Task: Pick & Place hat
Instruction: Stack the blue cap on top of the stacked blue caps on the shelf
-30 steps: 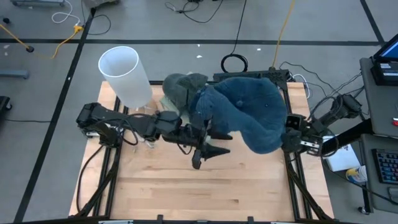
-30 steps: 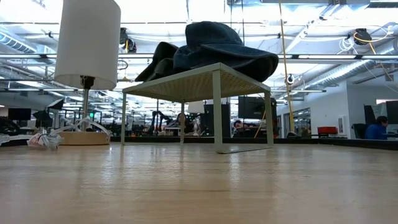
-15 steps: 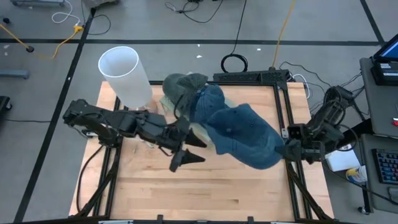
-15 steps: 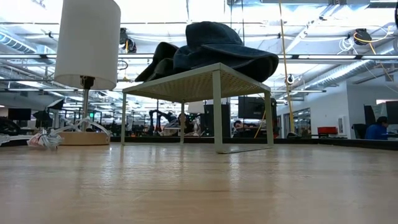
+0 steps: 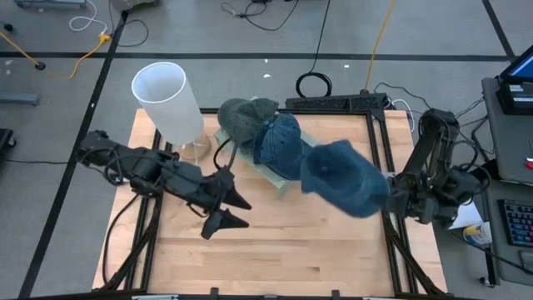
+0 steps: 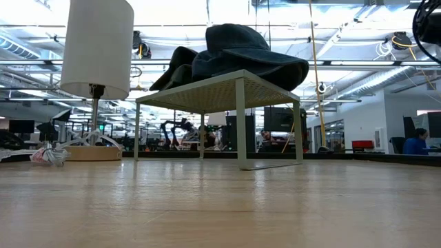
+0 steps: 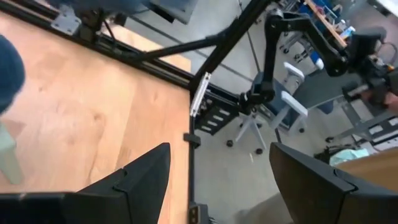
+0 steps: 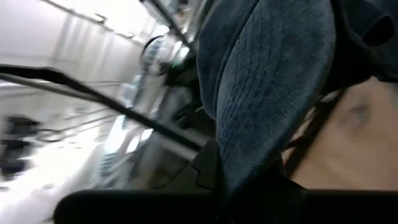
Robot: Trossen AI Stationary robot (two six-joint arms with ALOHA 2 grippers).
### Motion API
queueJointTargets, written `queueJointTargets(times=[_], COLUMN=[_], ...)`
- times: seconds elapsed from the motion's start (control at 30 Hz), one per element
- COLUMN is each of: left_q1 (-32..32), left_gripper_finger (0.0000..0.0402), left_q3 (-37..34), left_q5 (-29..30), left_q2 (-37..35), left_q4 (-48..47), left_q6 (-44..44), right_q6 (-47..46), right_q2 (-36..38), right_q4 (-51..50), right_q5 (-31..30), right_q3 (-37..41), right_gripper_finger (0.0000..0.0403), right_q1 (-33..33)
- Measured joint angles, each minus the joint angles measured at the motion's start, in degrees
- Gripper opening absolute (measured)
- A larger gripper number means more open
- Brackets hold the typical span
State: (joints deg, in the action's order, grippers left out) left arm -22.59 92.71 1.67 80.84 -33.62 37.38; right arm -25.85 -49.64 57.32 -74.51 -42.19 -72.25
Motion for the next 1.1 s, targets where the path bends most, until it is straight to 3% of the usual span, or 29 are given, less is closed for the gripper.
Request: queueJointTargets(times=[0.13,0.3,0.43,0.57,0.8,1.1], left_q1=[-0.7,-1.0,-1.0,-1.0,-1.0,-1.0], left_gripper_finger=[0.0274,0.0262,0.0258,0.0264,0.0271,0.0271], left_q3=[0.0,0.0,0.0,0.0,0.0,0.0], left_q5=[0.4,0.7,0.0,-0.6,-2.7,-6.5], left_q2=[-0.2,-0.1,-0.1,-0.4,-0.3,-0.3], left_q4=[-1.8,-3.2,-4.0,-4.0,-4.5,-7.7], left_q6=[0.7,0.7,0.5,-0.6,-2.8,-2.6], right_q6=[9.5,11.4,6.4,0.0,-10.3,-31.3], right_q2=[3.0,7.0,9.3,10.3,10.5,7.7], right_q4=[0.2,0.1,0.2,0.2,-1.0,-13.0], right_q5=[-5.2,-3.2,2.7,4.4,16.9,33.2], right_q3=[0.0,1.8,4.7,8.4,12.5,12.5], right_gripper_finger=[0.0005,0.0004,0.0004,0.0004,0.0004,0.0004], right_q1=[1.3,5.1,8.8,13.4,23.6,39.3])
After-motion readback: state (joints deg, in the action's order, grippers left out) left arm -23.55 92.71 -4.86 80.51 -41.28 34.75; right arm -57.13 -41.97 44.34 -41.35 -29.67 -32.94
